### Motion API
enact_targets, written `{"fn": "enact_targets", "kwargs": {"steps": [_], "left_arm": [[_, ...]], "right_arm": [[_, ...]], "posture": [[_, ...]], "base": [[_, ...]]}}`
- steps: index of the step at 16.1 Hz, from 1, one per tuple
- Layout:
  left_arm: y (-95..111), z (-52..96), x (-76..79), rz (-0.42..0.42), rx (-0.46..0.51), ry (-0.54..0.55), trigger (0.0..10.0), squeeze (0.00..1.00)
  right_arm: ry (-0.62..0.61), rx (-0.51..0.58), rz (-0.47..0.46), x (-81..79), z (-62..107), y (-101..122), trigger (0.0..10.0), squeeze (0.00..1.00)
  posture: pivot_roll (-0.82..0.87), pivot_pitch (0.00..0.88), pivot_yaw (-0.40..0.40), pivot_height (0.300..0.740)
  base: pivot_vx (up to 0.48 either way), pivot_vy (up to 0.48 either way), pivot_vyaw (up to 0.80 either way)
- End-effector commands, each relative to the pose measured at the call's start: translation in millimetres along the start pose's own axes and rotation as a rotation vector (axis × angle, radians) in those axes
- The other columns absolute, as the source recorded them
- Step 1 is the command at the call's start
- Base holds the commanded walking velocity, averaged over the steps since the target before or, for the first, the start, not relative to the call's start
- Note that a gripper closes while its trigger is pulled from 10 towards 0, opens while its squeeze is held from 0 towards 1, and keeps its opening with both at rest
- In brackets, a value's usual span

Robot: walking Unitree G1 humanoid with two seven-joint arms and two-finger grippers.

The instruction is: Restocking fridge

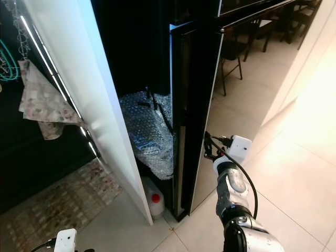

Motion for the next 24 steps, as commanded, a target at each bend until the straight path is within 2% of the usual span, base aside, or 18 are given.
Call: {"fn": "enact_targets", "kwargs": {"steps": [1,4,7,10,12,13,14,16,17,19,20,21,22,23,24], "left_arm": [[-3,0.7,-2.3,-0.015,-0.013,0.007,10.0,0.0],[-3,0.7,-2.0,-0.017,-0.012,0.006,10.0,0.0],[-3,0.6,-1.6,-0.014,-0.011,0.006,10.0,0.0],[-3,0.6,-0.8,-0.012,-0.011,0.005,10.0,0.0],[-3,0.5,-0.7,-0.012,-0.011,0.005,10.0,0.0],[-3,0.5,-0.5,-0.01,-0.011,0.005,10.0,0.0],[-4,0.6,-0.5,-0.009,-0.011,0.005,10.0,0.0],[-4,0.6,-0.4,-0.009,-0.011,0.005,10.0,0.0],[-4,0.8,-0.8,-0.011,-0.012,0.005,10.0,0.0],[-5,0.9,-1.1,-0.006,-0.014,0.006,10.0,0.0],[-6,1.1,-1.3,0.002,-0.015,0.008,10.0,0.0],[-6,1.1,-1.5,0.0,-0.018,0.009,10.0,0.0],[-6,1.2,-1.8,-0.003,-0.02,0.009,10.0,0.0],[-7,1.2,-1.9,-0.007,-0.024,0.011,10.0,0.0],[-7,1.3,-1.9,-0.003,-0.023,0.012,10.0,0.0]], "right_arm": [[0.159,0.014,0.039,-41.4,-14.4,10,10.0,0.0],[0.196,-0.009,0.032,-53.6,-17.1,7,10.0,0.0],[0.174,-0.014,0.034,-50.9,-15.4,3,10.0,0.0],[0.036,0.006,0.055,-21.7,-6.8,0,10.0,0.0],[-0.119,0.04,0.057,9.5,2.7,2,10.0,0.0],[-0.211,0.051,0.084,30.0,11.5,2,10.0,0.0],[-0.254,0.056,0.087,39.8,16.4,1,10.0,0.0],[-0.414,0.062,0.128,77.8,40.4,-2,10.0,0.0],[-0.509,0.02,0.171,102.1,59.3,-10,10.0,0.0],[-0.576,-0.114,0.151,122.1,82.1,-36,10.0,0.0],[-0.568,-0.175,0.125,123.6,88.9,-49,10.0,0.0],[-0.518,-0.346,0.143,119.8,103.4,-80,10.0,0.0],[-0.473,-0.489,0.159,114.4,119.8,-108,10.0,0.0],[-0.455,-0.615,0.214,112.5,140.3,-132,10.0,0.0],[-0.451,-0.707,0.225,110.8,158.0,-149,10.0,0.0]], "posture": [[0.0,0.0,0.045,0.74],[0.01,0.0,0.043,0.74],[0.01,0.0,0.04,0.74],[0.01,0.0,0.037,0.74],[0.0,0.0,0.034,0.74],[0.0,0.0,0.033,0.74],[0.0,0.0,0.032,0.74],[0.0,0.0,0.033,0.74],[-0.01,0.0,0.035,0.74],[-0.01,0.0,0.037,0.74],[-0.02,0.0,0.039,0.74],[-0.02,0.0,0.039,0.74],[-0.02,0.0,0.041,0.74],[-0.01,0.0,0.039,0.74],[0.0,0.0,0.039,0.74]], "base": [[0.0,0.0,0.0],[0.0,0.0,0.0],[0.0,0.0,0.0],[0.0,0.0,0.0],[0.0,0.0,0.0],[0.0,0.0,0.0],[0.0,0.0,0.0],[0.0,0.0,0.0],[0.0,0.0,0.0],[0.0,0.0,0.0],[0.0,0.0,0.0],[0.0,0.0,0.0],[0.0,0.0,0.0],[0.0,0.0,0.0],[0.0,0.0,0.0]]}}
Point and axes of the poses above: a point about 5 cm out from each wrist's last joint towards the gripper, its own z axis pointing back from the gripper into the wrist, its own y axis along the axis of the wrist's last joint, x = y × z, the point moved 3 cm from there along -z, pointing out of the wrist towards the gripper, and after that the axes turned 8 degrees about -z, right-handed, at the moved point
